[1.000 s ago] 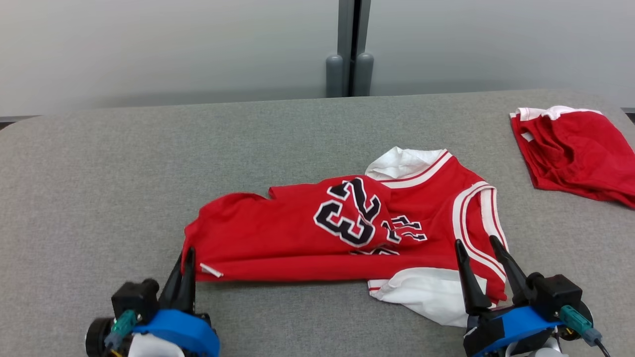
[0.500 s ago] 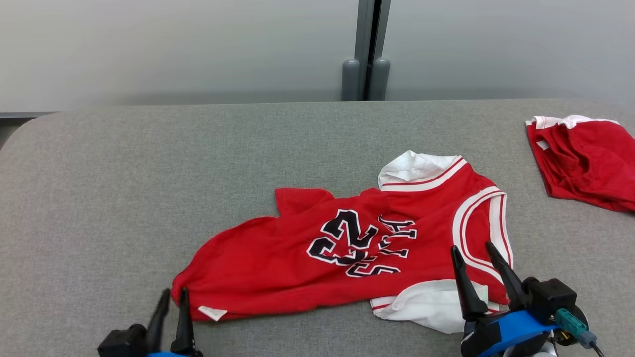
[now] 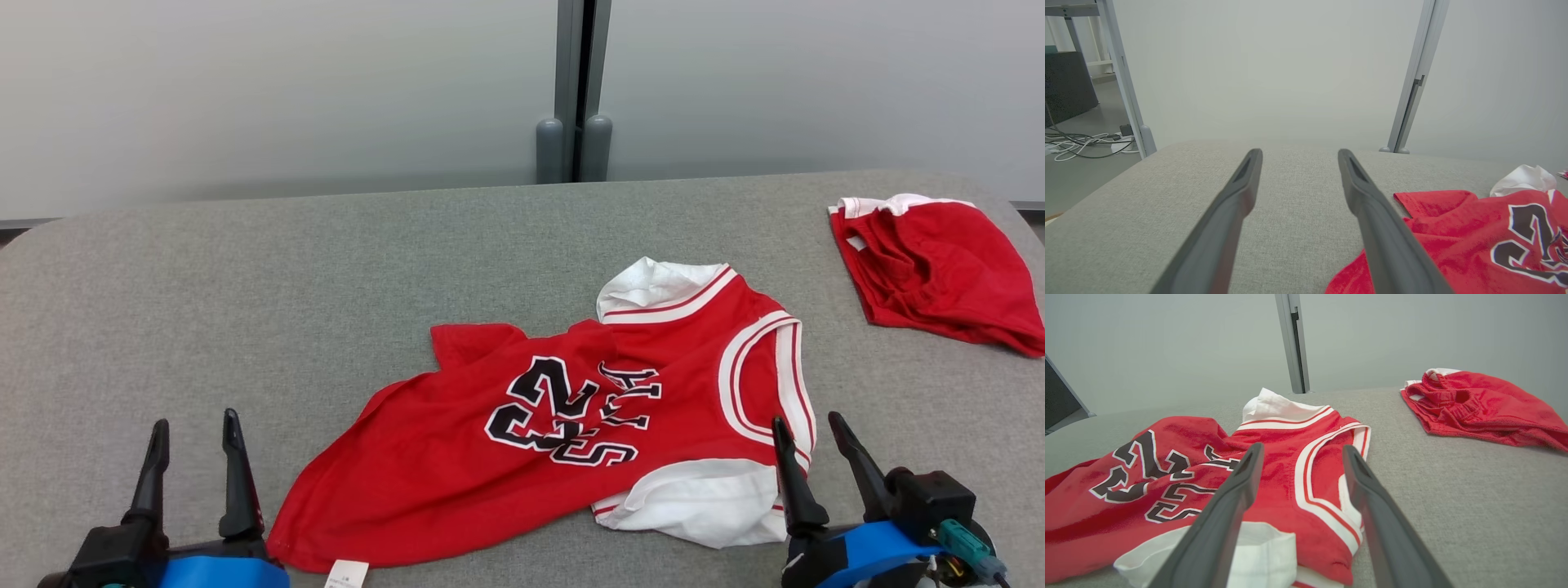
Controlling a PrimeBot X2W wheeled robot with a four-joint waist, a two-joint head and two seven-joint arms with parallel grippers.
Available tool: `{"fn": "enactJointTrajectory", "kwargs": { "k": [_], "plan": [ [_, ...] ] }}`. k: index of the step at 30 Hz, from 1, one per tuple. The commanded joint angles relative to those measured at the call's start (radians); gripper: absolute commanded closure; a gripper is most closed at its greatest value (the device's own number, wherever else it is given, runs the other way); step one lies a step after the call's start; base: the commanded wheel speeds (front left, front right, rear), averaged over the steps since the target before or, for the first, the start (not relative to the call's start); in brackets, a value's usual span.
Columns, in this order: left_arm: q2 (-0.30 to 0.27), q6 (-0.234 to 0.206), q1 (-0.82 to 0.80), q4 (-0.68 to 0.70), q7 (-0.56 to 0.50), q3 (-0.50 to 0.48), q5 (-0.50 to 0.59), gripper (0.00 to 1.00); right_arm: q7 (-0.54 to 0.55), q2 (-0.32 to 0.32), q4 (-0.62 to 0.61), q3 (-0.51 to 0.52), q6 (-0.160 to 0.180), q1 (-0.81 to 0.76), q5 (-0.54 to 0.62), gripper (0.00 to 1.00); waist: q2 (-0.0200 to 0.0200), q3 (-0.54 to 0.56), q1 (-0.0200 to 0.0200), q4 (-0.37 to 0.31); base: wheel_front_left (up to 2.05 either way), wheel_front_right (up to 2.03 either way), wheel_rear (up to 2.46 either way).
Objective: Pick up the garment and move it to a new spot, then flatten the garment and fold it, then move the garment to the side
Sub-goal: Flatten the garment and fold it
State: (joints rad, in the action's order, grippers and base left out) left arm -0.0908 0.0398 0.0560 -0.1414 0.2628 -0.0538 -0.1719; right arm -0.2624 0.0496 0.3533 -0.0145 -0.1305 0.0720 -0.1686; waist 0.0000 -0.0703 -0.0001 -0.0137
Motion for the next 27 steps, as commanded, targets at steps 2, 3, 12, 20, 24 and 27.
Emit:
{"fn": "enactJointTrajectory", "kwargs": {
  "k": [2,3,12,20,24,27],
  "plan": [
    [0.004,0.017,-0.001,0.016,0.002,-0.030,0.023,0.00,-0.003,0.002,0.006,0.017,0.000,-0.023,0.005,0.00,0.0000,0.000,0.0001,-0.004,0.00,0.00,0.00],
    [0.007,0.024,0.002,0.013,0.002,-0.039,0.032,0.00,-0.003,0.002,0.008,0.024,-0.001,-0.025,0.006,0.00,0.0000,0.001,0.0001,-0.005,0.00,0.00,0.00],
    [0.018,0.056,0.003,-0.011,0.002,-0.087,0.078,0.00,-0.003,0.002,0.038,0.063,-0.001,-0.028,0.020,0.00,0.0000,-0.001,0.0001,-0.008,0.00,0.00,0.00],
    [0.030,0.069,-0.015,-0.015,0.002,-0.108,0.098,0.00,0.015,0.034,0.141,0.050,0.000,0.120,0.088,0.00,0.0000,-0.011,0.0001,-0.001,0.00,0.00,0.00],
    [0.034,0.074,-0.024,-0.017,0.002,-0.107,0.102,0.00,0.076,0.062,0.237,0.034,0.000,0.198,0.101,0.00,0.0000,-0.022,0.0001,0.006,0.00,0.00,0.00],
    [0.036,0.075,-0.029,-0.015,0.002,-0.103,0.103,0.00,0.107,0.073,0.291,0.023,0.000,0.225,0.102,0.00,0.0000,-0.027,0.0001,0.012,0.00,0.00,0.00]
  ]
}}
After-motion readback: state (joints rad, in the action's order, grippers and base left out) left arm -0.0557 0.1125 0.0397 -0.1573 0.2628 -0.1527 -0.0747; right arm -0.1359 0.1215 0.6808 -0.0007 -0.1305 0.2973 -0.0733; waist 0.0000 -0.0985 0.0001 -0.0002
